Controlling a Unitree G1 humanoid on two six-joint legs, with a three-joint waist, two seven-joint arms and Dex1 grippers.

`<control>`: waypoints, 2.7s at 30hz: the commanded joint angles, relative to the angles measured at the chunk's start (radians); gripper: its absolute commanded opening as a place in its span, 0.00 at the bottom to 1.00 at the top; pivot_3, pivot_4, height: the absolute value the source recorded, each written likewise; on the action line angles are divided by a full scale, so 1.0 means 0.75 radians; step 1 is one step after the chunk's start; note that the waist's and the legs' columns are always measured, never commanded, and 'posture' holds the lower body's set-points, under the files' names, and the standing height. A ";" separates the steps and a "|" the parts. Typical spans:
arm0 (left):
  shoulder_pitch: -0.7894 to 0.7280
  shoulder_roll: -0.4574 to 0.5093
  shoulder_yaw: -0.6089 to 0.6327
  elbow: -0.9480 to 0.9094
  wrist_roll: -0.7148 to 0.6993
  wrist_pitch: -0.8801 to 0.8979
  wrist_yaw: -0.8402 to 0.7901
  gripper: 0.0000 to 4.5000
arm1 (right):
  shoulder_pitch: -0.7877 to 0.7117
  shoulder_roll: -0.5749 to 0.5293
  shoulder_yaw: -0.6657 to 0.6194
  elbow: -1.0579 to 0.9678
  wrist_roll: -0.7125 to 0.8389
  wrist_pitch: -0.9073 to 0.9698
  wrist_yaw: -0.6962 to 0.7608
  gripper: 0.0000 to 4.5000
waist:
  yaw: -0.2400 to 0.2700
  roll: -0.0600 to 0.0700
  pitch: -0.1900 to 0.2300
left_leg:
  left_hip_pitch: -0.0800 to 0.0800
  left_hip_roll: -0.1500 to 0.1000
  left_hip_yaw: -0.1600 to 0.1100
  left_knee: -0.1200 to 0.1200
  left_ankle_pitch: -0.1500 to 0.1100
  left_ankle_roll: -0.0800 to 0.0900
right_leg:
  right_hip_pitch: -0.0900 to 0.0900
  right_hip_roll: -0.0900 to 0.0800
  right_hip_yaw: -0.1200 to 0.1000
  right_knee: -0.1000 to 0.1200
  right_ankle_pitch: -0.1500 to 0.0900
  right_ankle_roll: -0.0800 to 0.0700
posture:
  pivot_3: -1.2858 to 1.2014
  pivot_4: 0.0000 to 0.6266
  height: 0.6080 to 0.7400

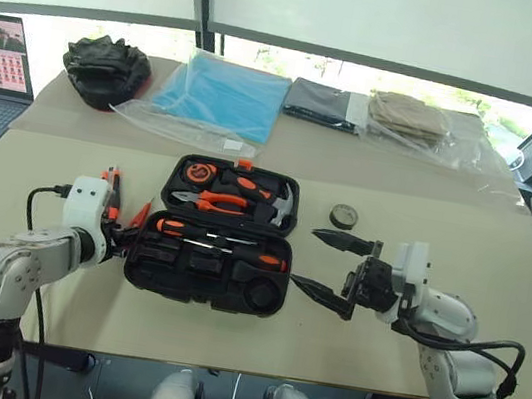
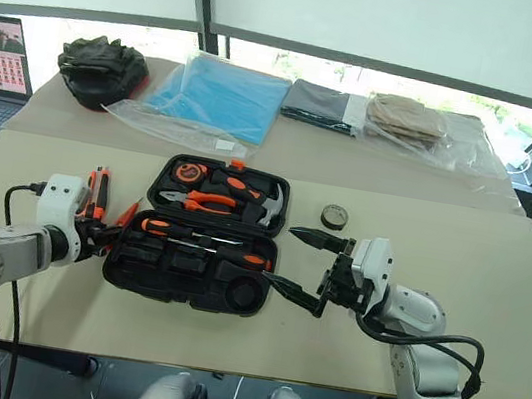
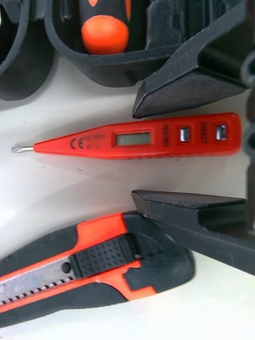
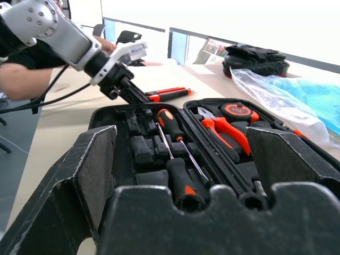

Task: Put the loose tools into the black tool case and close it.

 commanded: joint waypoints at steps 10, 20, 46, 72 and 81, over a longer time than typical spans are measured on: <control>0.117 0.014 0.105 0.004 0.086 -0.528 -0.438 0.10 | 0.037 -0.030 0.001 -0.087 0.032 0.020 -0.012 1.00 | -0.011 0.000 0.000 | -0.004 0.001 -0.001 0.000 0.000 0.001 | -0.004 -0.001 0.000 -0.001 0.000 0.000 | 0.52 0.24 1.00; 0.200 0.379 0.022 0.137 0.218 -1.353 -1.576 0.10 | 0.036 -0.164 -0.015 -0.190 0.116 0.096 0.054 1.00 | -0.009 0.001 0.001 | -0.017 0.001 0.002 0.000 -0.001 0.001 | -0.017 -0.001 -0.001 -0.002 -0.003 -0.005 | 0.52 0.24 1.00; -0.360 0.340 -0.565 0.652 0.736 -1.643 -1.780 0.10 | -0.037 -0.183 0.135 -0.357 0.051 0.283 -0.094 1.00 | -0.011 0.001 0.002 | -0.024 -0.002 0.006 0.008 -0.002 0.006 | -0.018 0.002 -0.003 0.000 -0.002 0.005 | 0.52 0.24 1.00; -0.430 0.377 -0.763 0.499 0.932 -1.330 -1.809 0.21 | -0.053 -0.171 0.180 -0.328 0.021 0.280 -0.100 1.00 | -0.037 0.001 0.001 | -0.016 0.001 0.005 0.009 -0.002 0.005 | -0.014 0.008 0.002 0.005 -0.002 0.003 | 0.52 0.24 1.00; -0.403 0.366 -0.546 0.419 0.650 -1.319 -1.845 0.90 | -0.006 -0.204 0.161 -0.334 0.043 0.315 -0.079 1.00 | -0.035 0.001 0.001 | -0.018 0.001 0.003 0.009 -0.001 0.005 | -0.016 0.007 0.001 0.005 -0.002 0.003 | 0.52 0.24 1.00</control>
